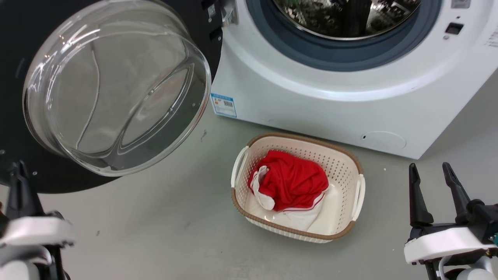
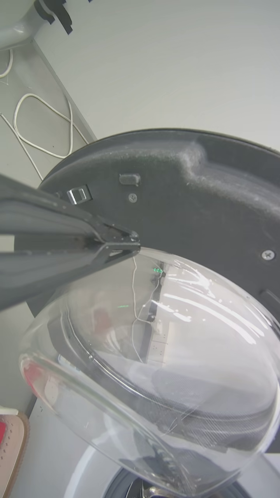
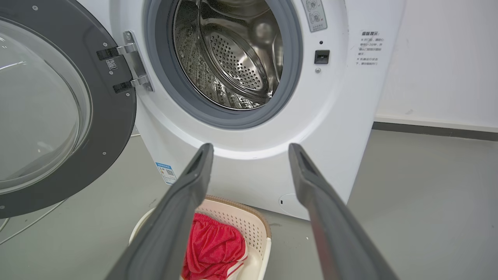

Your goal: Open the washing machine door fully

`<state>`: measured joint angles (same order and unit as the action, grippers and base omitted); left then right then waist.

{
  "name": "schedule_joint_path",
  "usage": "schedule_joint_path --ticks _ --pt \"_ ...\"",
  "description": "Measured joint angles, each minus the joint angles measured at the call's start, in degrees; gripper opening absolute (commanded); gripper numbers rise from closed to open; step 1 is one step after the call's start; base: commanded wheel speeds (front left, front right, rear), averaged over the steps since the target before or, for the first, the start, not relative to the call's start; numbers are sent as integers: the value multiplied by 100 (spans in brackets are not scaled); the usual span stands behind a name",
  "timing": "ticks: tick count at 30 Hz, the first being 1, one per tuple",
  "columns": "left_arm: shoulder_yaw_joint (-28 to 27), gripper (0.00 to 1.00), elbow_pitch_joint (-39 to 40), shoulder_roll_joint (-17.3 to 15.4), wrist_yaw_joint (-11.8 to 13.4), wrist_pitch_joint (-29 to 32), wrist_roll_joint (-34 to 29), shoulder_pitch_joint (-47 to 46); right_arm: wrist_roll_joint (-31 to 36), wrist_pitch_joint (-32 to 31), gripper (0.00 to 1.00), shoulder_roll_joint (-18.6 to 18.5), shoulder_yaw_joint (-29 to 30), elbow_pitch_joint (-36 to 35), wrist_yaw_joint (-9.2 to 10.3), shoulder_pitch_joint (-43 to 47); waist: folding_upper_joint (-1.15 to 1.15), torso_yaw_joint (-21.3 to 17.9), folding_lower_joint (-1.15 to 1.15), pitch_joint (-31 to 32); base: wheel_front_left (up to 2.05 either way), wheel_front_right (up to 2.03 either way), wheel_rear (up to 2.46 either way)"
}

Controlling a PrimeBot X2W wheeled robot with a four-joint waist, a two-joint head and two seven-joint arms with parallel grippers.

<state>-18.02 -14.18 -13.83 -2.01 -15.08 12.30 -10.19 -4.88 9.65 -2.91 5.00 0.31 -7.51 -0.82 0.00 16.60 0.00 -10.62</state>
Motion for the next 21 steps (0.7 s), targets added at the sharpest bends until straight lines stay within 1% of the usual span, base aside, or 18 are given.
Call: schedule_joint_path --ticks 2,3,4,5,6,7,8,11,17,21 --pt "23 0 120 64 -2 0 -67 148 -9 23 100 0 -2 12 0 3 0 -21 0 58 0 0 0" --pt "65 0 257 147 -3 0 -123 301 -14 42 100 0 -11 27 0 11 0 -45 0 116 0 0 0" --pt "183 0 514 337 -2 0 -243 582 -20 44 100 0 -42 65 0 41 0 -101 0 224 0 0 0" --pt "261 0 636 431 -2 0 -297 700 -20 54 100 0 -54 73 0 73 0 -136 0 273 0 0 0" --pt "348 0 738 509 -13 0 -361 807 -20 67 100 1 -67 88 0 96 0 -173 0 317 0 0 0" --pt "348 0 738 509 -13 0 -361 807 -20 67 100 1 -67 88 0 96 0 -173 0 317 0 0 0" --pt "466 0 810 593 -97 0 -377 921 -20 75 100 1 -76 110 0 113 0 -262 0 386 0 0 0" --pt "786 0 948 758 -163 0 -483 1033 -10 93 100 1 -87 130 0 132 0 -406 0 467 0 0 0" --pt "1411 0 1007 926 -299 0 -594 1080 -4 102 100 1 -148 168 0 127 0 -806 0 548 0 0 0" --pt "1651 0 1011 959 -314 0 -704 1035 33 118 100 0 -176 181 0 126 0 -1102 0 593 0 0 0"
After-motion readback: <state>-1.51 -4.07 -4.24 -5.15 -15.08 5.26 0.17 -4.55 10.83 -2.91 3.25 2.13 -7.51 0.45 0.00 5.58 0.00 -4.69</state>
